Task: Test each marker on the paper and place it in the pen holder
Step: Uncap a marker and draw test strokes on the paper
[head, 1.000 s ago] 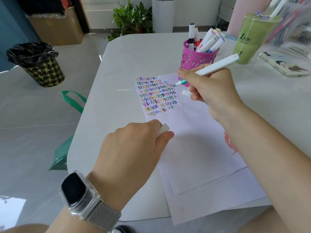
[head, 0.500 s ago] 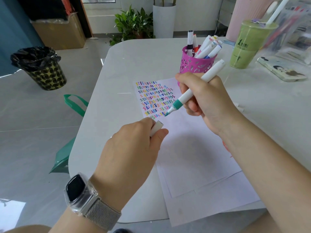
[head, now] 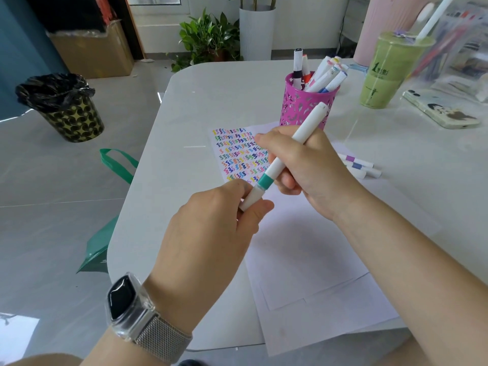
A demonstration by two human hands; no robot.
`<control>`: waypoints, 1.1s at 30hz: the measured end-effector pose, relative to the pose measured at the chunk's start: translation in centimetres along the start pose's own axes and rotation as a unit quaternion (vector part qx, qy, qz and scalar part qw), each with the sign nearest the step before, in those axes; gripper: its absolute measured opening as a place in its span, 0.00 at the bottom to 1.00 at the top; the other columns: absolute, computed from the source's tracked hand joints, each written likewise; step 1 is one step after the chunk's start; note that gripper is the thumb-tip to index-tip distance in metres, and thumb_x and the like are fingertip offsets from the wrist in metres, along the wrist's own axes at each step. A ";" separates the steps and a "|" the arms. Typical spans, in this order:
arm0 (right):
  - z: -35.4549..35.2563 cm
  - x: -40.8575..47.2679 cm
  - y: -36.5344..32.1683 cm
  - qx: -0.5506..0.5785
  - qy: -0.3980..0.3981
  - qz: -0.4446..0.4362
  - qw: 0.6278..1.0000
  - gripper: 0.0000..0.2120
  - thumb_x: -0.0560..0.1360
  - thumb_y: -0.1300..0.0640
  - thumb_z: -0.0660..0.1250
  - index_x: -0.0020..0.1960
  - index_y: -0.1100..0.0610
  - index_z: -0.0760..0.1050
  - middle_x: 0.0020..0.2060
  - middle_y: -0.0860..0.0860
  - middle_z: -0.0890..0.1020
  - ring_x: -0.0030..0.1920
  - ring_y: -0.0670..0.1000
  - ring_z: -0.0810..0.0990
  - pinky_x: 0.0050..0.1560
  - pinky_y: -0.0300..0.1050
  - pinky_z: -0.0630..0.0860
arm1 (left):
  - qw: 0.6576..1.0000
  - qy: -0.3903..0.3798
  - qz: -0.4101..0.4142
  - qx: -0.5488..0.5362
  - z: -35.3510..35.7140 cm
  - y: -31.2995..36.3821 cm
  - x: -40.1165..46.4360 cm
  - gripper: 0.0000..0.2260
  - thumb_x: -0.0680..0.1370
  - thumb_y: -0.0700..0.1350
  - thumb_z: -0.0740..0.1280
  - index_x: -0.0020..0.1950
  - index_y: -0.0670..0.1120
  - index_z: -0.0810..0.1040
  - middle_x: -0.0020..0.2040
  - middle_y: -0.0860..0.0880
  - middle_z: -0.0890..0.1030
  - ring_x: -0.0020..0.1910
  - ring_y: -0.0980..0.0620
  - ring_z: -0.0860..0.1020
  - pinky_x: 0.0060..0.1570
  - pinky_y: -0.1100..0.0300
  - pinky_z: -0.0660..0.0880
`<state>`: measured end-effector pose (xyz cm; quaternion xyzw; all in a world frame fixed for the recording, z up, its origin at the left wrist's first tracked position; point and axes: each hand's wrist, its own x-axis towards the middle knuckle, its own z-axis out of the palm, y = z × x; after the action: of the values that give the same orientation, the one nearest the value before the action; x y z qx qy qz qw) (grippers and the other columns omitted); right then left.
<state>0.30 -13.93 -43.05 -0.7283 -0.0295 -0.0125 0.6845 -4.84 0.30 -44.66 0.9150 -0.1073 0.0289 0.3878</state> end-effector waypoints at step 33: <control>1.8 -0.9 2.6 -0.256 0.117 -0.141 0.949 0.24 0.64 0.67 0.64 0.26 0.52 0.49 0.20 0.51 0.56 0.28 0.49 0.53 0.27 0.40 0.49 | 0.994 -0.045 -0.038 0.094 -1.0 -1.3 0.6 0.07 0.77 0.52 0.63 0.52 0.55 0.79 0.48 0.57 0.80 0.39 0.54 0.79 0.45 0.56 0.76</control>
<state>-0.47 -12.32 -45.77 -0.8607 -0.0472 -0.2010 0.4654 -3.90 1.76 -44.79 0.9512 -0.0866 -0.0174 0.2958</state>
